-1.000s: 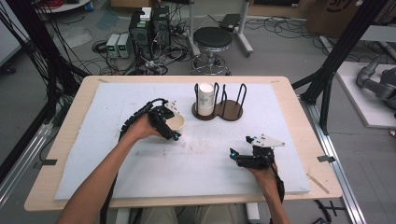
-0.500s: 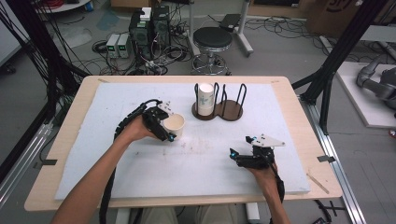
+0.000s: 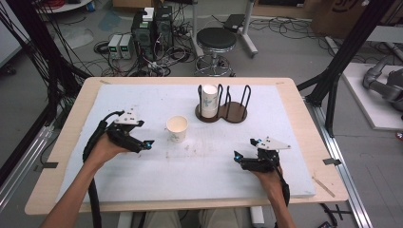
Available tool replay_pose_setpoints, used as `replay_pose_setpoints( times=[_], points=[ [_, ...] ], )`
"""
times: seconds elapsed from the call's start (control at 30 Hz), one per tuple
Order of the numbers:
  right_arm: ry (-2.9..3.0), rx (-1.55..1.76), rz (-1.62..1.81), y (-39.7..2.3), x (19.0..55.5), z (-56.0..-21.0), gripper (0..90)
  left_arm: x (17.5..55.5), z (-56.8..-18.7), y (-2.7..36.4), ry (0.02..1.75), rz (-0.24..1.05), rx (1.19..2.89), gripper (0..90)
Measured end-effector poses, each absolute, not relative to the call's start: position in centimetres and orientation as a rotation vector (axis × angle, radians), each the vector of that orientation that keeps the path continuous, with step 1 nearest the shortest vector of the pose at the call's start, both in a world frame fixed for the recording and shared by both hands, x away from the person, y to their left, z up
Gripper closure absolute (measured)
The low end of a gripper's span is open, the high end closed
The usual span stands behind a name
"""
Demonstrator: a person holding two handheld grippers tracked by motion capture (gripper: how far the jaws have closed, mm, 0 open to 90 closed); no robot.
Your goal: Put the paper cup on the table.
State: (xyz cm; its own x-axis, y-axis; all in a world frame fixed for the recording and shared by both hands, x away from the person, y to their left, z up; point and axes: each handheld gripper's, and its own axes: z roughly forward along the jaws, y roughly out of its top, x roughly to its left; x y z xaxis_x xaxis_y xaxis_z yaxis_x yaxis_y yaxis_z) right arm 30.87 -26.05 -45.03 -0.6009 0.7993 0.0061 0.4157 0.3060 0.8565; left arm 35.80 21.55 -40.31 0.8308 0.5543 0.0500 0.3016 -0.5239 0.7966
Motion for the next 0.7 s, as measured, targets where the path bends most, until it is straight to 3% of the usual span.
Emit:
replay_pose_setpoints(
  times=[0.47,0.7],
  points=[
    [2.133,1.082,1.212,-26.0,30.7,-45.0,15.9,30.6,-43.1,24.0,0.793,0.509,1.8,12.9],
    [2.118,1.086,1.218,-26.1,30.7,-45.0,15.9,29.5,-44.7,23.7,0.801,0.534,1.725,12.8]
  ],
)
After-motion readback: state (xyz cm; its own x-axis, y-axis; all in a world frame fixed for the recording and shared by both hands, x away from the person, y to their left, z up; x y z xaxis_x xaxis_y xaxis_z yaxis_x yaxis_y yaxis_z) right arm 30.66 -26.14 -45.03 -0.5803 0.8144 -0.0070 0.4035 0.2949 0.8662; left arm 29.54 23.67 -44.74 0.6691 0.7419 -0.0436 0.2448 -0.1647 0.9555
